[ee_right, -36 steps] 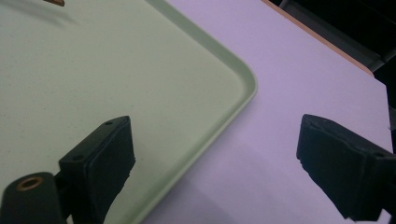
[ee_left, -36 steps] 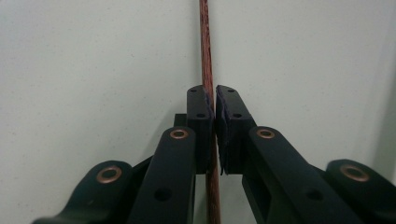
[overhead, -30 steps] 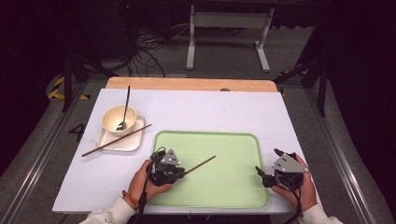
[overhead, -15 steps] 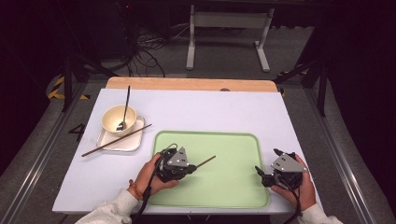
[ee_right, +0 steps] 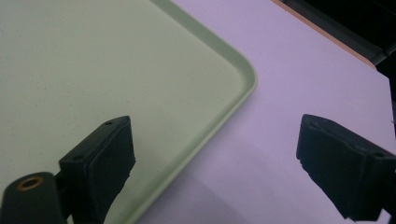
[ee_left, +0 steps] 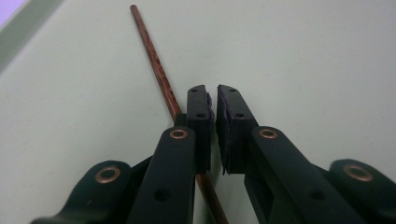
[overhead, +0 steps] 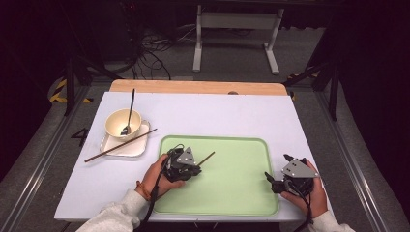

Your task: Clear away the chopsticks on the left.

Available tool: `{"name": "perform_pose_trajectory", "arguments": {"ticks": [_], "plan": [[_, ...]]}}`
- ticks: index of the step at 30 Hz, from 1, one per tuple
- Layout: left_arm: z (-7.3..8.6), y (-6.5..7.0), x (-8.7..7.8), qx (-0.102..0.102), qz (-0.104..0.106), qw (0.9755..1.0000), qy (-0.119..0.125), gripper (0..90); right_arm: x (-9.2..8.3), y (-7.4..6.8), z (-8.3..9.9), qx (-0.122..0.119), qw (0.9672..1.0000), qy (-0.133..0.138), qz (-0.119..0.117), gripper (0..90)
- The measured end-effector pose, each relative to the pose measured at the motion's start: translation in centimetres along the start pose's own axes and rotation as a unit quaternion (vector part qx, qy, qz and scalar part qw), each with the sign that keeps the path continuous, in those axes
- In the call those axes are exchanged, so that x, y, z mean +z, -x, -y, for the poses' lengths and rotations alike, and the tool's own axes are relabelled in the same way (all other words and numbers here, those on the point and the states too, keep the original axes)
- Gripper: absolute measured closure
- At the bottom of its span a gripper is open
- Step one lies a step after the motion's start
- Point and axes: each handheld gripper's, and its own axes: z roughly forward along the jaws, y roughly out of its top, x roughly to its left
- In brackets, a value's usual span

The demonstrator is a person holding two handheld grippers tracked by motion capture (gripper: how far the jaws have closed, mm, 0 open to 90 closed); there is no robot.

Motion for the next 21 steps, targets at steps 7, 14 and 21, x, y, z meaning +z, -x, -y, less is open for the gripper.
{"name": "perform_pose_trajectory", "arguments": {"ticks": [7, 14, 21], "plan": [[1.2, -0.8, -1.1, -0.014, -0.009, 0.9999, -0.004, 84.0, 0.1, -0.1, 0.0, -0.003, 1.0000, -0.004, -0.001, 11.8], [3.2, -1.4, -3.0, -0.039, -0.017, 0.9991, -0.008, 84.4, 0.1, -0.1, 0.0, -0.004, 1.0000, -0.006, -0.001, 11.8], [5.6, -1.5, -4.7, -0.068, -0.015, 0.9976, 0.005, 84.9, 0.0, -0.1, 0.0, -0.004, 1.0000, -0.006, -0.001, 11.8]]}}
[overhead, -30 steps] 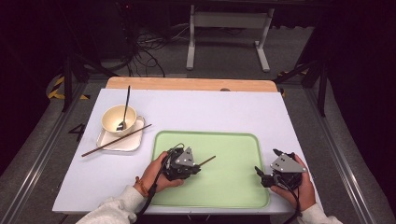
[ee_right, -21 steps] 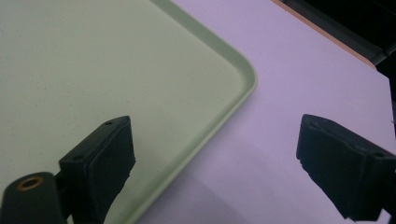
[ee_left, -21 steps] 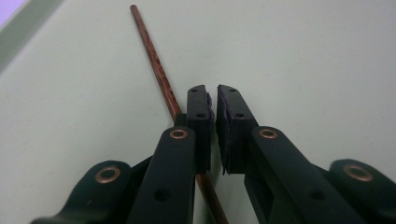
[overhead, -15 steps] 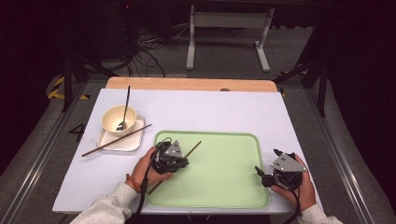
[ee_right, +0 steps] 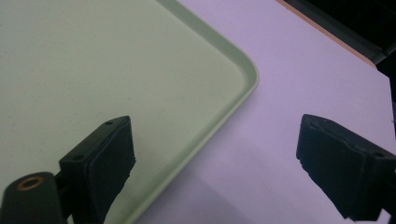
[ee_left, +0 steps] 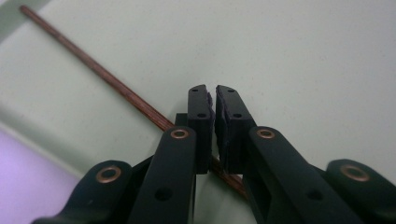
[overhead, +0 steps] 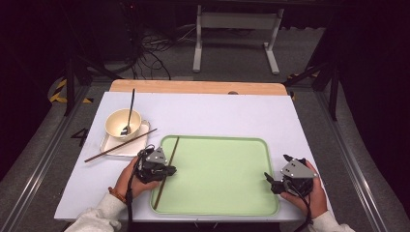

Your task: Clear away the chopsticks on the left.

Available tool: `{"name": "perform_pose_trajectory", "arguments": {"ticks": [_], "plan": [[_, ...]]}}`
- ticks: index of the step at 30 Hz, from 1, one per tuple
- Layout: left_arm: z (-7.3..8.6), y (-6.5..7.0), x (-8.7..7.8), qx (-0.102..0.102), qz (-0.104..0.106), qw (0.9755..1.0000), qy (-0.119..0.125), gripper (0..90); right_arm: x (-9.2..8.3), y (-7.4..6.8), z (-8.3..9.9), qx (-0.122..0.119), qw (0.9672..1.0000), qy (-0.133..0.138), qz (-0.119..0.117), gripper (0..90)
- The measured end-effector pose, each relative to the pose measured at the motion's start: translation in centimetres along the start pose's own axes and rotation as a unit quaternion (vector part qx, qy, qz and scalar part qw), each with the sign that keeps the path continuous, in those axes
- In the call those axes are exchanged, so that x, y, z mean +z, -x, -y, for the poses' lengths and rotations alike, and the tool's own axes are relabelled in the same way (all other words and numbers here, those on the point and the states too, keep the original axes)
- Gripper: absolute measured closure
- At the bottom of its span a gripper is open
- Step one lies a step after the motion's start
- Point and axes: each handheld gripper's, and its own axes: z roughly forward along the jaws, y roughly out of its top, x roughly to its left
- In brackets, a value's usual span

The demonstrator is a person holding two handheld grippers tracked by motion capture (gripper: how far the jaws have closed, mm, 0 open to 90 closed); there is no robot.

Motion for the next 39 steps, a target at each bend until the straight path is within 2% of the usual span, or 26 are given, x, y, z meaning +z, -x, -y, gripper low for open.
{"name": "perform_pose_trajectory", "arguments": {"ticks": [5, 9, 15, 18, 22, 33, 39], "plan": [[0.9, -0.1, -0.7, -0.009, -0.001, 1.0000, 0.002, 84.6, 0.0, -0.1, -0.1, -0.003, 1.0000, 0.001, 0.001, 11.8], [1.2, 0.3, -0.8, -0.004, 0.004, 1.0000, 0.005, 84.5, 0.1, -0.1, 0.0, -0.001, 1.0000, -0.003, 0.000, 11.8], [1.1, 0.6, -0.8, 0.003, -0.009, 0.9999, 0.005, 82.3, 0.1, -0.1, -0.1, -0.003, 1.0000, -0.002, -0.001, 11.8], [0.9, 0.2, -1.3, 0.004, -0.037, 0.9990, 0.023, 80.1, 0.1, -0.2, -0.1, -0.005, 1.0000, -0.001, -0.001, 11.8], [1.0, -0.4, -1.8, -0.007, -0.042, 0.9981, 0.044, 79.7, 0.1, -0.2, -0.1, -0.005, 1.0000, -0.001, -0.001, 11.8], [1.1, -0.5, -2.0, -0.002, -0.048, 0.9974, 0.053, 77.1, 0.2, -0.2, -0.1, -0.005, 1.0000, -0.001, -0.002, 11.8], [1.2, -0.4, -2.4, 0.005, -0.059, 0.9966, 0.058, 75.4, 0.1, -0.2, -0.1, -0.005, 1.0000, -0.001, -0.002, 11.8]]}}
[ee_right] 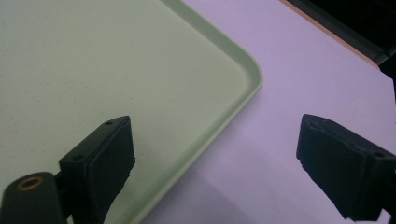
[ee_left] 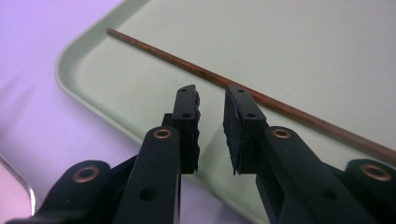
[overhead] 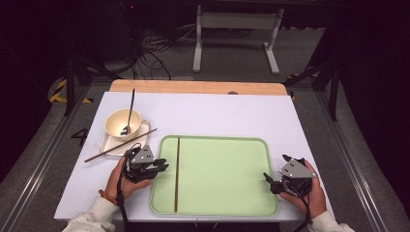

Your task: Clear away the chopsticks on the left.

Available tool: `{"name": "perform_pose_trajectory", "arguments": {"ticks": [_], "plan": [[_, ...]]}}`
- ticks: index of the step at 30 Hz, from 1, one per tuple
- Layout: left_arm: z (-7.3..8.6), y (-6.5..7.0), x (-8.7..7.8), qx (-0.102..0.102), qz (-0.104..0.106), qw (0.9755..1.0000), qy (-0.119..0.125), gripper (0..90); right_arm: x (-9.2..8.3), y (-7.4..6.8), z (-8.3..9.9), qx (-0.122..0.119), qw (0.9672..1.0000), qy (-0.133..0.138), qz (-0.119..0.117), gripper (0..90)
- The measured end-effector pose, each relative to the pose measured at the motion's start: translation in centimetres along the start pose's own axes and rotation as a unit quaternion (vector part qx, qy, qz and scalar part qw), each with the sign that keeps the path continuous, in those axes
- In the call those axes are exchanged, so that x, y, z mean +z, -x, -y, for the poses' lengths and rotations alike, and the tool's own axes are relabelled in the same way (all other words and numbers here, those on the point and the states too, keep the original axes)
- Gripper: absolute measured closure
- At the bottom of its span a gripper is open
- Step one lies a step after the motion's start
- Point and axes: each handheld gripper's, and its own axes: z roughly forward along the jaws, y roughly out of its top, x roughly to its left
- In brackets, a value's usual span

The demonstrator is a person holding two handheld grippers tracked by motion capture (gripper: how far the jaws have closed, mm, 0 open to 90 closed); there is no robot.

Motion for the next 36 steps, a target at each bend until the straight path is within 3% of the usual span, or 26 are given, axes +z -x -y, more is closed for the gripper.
{"name": "perform_pose_trajectory", "arguments": {"ticks": [7, 17, 18, 26, 33, 36], "plan": [[0.0, 0.0, -1.2, 0.006, -0.012, 0.9999, 0.008, 73.1, -0.1, 0.0, 0.0, 0.000, 1.0000, 0.001, 0.001, 11.8], [1.8, -1.8, -5.3, -0.011, -0.060, 0.9980, 0.020, 58.5, -0.1, 0.0, 0.0, 0.000, 1.0000, 0.001, 0.002, 11.8], [2.3, -2.3, -6.0, -0.017, -0.072, 0.9971, 0.015, 58.1, -0.1, 0.0, 0.0, 0.000, 1.0000, 0.001, 0.002, 11.8], [4.1, -4.1, -8.2, -0.051, -0.106, 0.9928, 0.024, 54.2, 0.0, 0.0, -0.1, -0.002, 1.0000, 0.001, 0.002, 11.8], [5.6, -5.7, -9.4, -0.088, -0.142, 0.9858, 0.018, 47.2, 0.0, 0.0, -0.1, -0.001, 1.0000, 0.001, 0.001, 11.7], [5.8, -6.1, -9.5, -0.092, -0.147, 0.9847, 0.014, 49.1, 0.0, 0.0, -0.1, -0.002, 1.0000, 0.001, 0.001, 11.7]]}}
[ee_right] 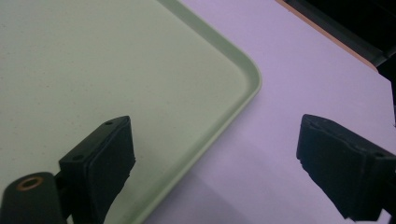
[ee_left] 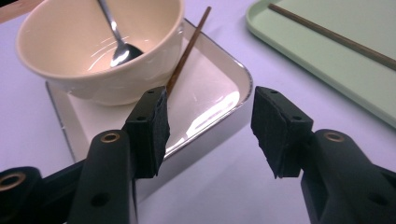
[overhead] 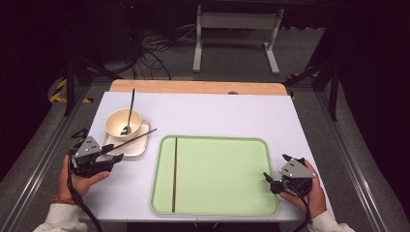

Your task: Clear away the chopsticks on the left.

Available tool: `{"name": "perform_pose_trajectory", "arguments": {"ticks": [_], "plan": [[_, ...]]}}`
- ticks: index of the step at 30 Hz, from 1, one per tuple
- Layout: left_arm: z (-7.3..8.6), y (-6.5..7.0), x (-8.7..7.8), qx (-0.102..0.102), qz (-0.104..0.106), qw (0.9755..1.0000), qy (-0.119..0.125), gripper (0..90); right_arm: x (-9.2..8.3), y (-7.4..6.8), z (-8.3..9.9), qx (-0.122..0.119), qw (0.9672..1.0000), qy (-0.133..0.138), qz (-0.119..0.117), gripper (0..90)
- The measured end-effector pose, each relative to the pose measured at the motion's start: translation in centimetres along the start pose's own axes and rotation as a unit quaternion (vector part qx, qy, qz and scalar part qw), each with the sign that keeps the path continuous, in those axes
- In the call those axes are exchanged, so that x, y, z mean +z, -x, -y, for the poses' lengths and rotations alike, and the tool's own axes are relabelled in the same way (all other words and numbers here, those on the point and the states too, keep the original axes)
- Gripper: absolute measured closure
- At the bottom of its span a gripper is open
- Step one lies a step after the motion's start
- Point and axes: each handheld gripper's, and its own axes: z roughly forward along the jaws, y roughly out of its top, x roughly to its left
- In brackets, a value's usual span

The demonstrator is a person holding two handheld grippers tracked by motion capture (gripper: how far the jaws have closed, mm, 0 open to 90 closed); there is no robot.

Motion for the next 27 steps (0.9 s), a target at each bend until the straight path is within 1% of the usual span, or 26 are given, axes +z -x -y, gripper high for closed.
{"name": "perform_pose_trajectory", "arguments": {"ticks": [1, 2, 4, 7, 8, 10, 13, 15, 16, 17, 19, 20, 22, 23, 24, 26, 27], "plan": [[0.1, -0.2, 0.1, 0.000, -0.003, 1.0000, -0.007, 49.1, 0.0, 0.0, 0.0, 0.000, 1.0000, 0.001, 0.000, 11.7], [0.2, -0.6, 0.4, -0.006, -0.003, 0.9999, -0.011, 49.4, 0.0, -0.1, 0.0, -0.001, 1.0000, 0.001, 0.000, 11.7], [0.2, -0.7, 0.5, -0.008, -0.003, 0.9999, -0.013, 49.9, 0.1, -0.1, 0.0, 0.000, 1.0000, 0.000, -0.001, 11.7], [0.3, -1.4, 1.2, -0.013, -0.008, 0.9996, -0.024, 49.9, 0.1, -0.1, 0.0, 0.000, 1.0000, -0.001, -0.002, 11.7], [0.3, -1.6, 1.4, -0.013, -0.007, 0.9995, -0.029, 49.9, 0.1, -0.1, 0.0, -0.001, 1.0000, -0.001, -0.002, 11.7], [0.3, -2.1, 2.2, -0.018, -0.011, 0.9988, -0.045, 49.2, 0.1, -0.1, 0.0, 0.000, 1.0000, -0.001, -0.003, 11.8], [0.3, -2.3, 2.6, -0.023, -0.010, 0.9986, -0.047, 48.6, 0.0, -0.1, 0.0, -0.001, 1.0000, 0.000, -0.002, 11.7], [0.3, -2.3, 2.9, -0.020, -0.012, 0.9983, -0.053, 48.4, 0.0, -0.1, 0.0, 0.001, 1.0000, -0.002, -0.002, 11.7], [0.3, -2.3, 3.1, -0.024, -0.011, 0.9982, -0.054, 48.3, 0.0, 0.0, 0.1, 0.000, 1.0000, -0.001, -0.002, 11.7], [0.4, -2.4, 3.2, -0.023, -0.013, 0.9982, -0.053, 48.1, 0.0, -0.1, 0.1, 0.000, 1.0000, 0.001, -0.001, 11.7], [0.4, -2.5, 3.4, -0.027, -0.012, 0.9982, -0.053, 50.0, -0.1, -0.2, 0.0, -0.002, 1.0000, 0.003, -0.001, 11.7], [0.4, -2.5, 3.5, -0.032, -0.010, 0.9981, -0.052, 50.0, -0.1, -0.2, 0.0, -0.002, 1.0000, 0.003, -0.001, 11.7], [0.4, -2.6, 3.6, -0.029, -0.005, 0.9982, -0.051, 53.0, -0.1, -0.2, 0.0, -0.004, 1.0000, 0.003, 0.000, 11.7], [0.4, -2.5, 3.6, -0.029, -0.001, 0.9982, -0.052, 56.5, -0.1, -0.2, 0.0, -0.003, 1.0000, 0.002, -0.001, 11.7], [0.4, -2.5, 3.5, -0.028, 0.003, 0.9981, -0.055, 63.7, -0.1, -0.2, 0.1, -0.002, 1.0000, 0.001, -0.001, 11.8], [0.4, -2.4, 3.5, -0.021, 0.013, 0.9981, -0.057, 73.0, -0.1, -0.2, 0.0, -0.002, 1.0000, 0.003, -0.001, 11.8], [0.4, -2.4, 3.5, -0.023, 0.013, 0.9980, -0.057, 77.2, -0.1, -0.2, 0.0, -0.004, 1.0000, 0.006, -0.003, 11.7]]}}
